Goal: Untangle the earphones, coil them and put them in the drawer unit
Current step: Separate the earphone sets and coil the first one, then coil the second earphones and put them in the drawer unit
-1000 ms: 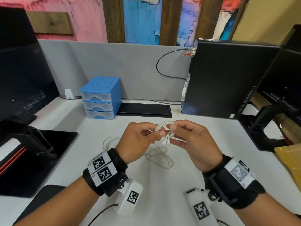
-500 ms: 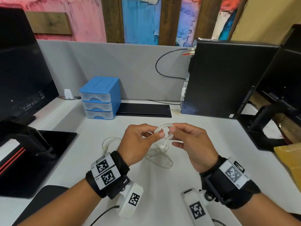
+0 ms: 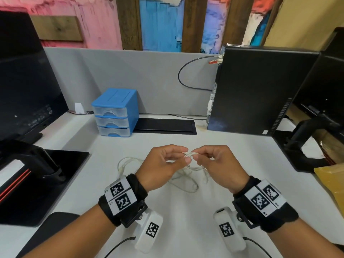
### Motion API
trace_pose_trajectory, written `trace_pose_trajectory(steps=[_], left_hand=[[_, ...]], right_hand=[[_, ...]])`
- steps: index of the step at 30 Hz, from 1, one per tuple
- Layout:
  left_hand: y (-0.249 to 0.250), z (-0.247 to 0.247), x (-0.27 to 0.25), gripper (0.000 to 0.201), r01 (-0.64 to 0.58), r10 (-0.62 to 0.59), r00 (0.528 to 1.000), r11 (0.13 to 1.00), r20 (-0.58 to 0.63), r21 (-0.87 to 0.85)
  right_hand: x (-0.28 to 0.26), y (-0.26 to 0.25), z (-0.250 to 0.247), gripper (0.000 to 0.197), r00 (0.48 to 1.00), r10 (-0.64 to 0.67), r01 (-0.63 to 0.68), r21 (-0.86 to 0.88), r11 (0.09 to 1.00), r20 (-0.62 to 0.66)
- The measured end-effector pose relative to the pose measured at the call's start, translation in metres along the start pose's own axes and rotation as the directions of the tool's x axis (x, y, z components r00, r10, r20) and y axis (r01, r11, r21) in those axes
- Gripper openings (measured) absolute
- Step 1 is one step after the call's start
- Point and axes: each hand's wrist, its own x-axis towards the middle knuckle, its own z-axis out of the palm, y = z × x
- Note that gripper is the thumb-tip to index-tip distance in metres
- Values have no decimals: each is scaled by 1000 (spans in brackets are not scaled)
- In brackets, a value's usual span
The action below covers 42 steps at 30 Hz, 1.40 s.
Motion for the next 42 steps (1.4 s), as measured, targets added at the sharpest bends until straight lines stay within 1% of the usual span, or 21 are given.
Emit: trace_pose_trajectory(steps=[3, 6, 8, 10, 12, 16, 18, 21, 25, 28, 32, 33, 34, 37, 39, 42], left_hand=[[4, 0, 0, 28, 14, -8, 998, 994, 56, -106], [5, 2, 0, 31, 33, -22, 997, 988, 71, -149], [4, 4, 3, 27, 48, -42, 998, 990, 41, -134], [4, 7, 8, 18, 68, -70, 997, 992, -13, -102], [4, 13, 15, 14, 90, -93, 994, 993, -48, -76], [-3, 35, 32, 12, 132, -131, 991, 991, -43, 25], [-10, 48, 42, 13, 168, -167, 986, 985, -18, 48], [-26, 66, 57, 18, 279, -282, 959, 957, 28, 76], [-38, 92, 68, 23, 416, -424, 905, 900, 39, 127], [-43, 108, 74, 25, 450, -465, 885, 870, 31, 201], [-46, 121, 83, 26, 475, -500, 866, 834, 21, 282], [-46, 123, 85, 26, 475, -502, 865, 827, 12, 300], [-44, 124, 87, 26, 460, -485, 875, 826, -7, 326], [-41, 125, 93, 25, 348, -335, 936, 848, -104, 400], [-38, 126, 96, 26, 285, -254, 958, 880, -131, 379], [-34, 123, 97, 28, 269, -239, 961, 923, -136, 276]], right_hand=[[0, -2, -4, 14, 999, -21, 21, -29, 999, 28], [1, -4, -7, 12, 999, 6, -7, 14, 1000, 42], [1, -4, -10, 10, 998, 50, -53, 56, 997, 42], [1, -2, -14, 15, 994, 97, -101, 89, 991, 44], [2, 0, -18, 19, 990, 140, -141, 110, 984, 20], [8, 13, -35, 19, 969, 226, -216, 102, 971, -102], [10, 26, -44, 20, 951, 278, -263, 120, 957, -137], [9, 48, -54, 23, 927, 348, -334, 111, 936, -140], [9, 72, -65, 21, 889, 428, -434, -2, 901, -163], [12, 87, -72, 25, 863, 464, -483, -58, 874, -199], [17, 99, -80, 23, 835, 517, -544, -136, 828, -189], [17, 100, -81, 24, 832, 518, -548, -150, 823, -199], [18, 101, -82, 24, 833, 512, -546, -165, 821, -211], [19, 102, -83, 22, 835, 501, -543, -189, 818, -229], [20, 103, -84, 21, 834, 504, -547, -212, 810, -225], [20, 104, -86, 21, 835, 503, -546, -226, 806, -224]])
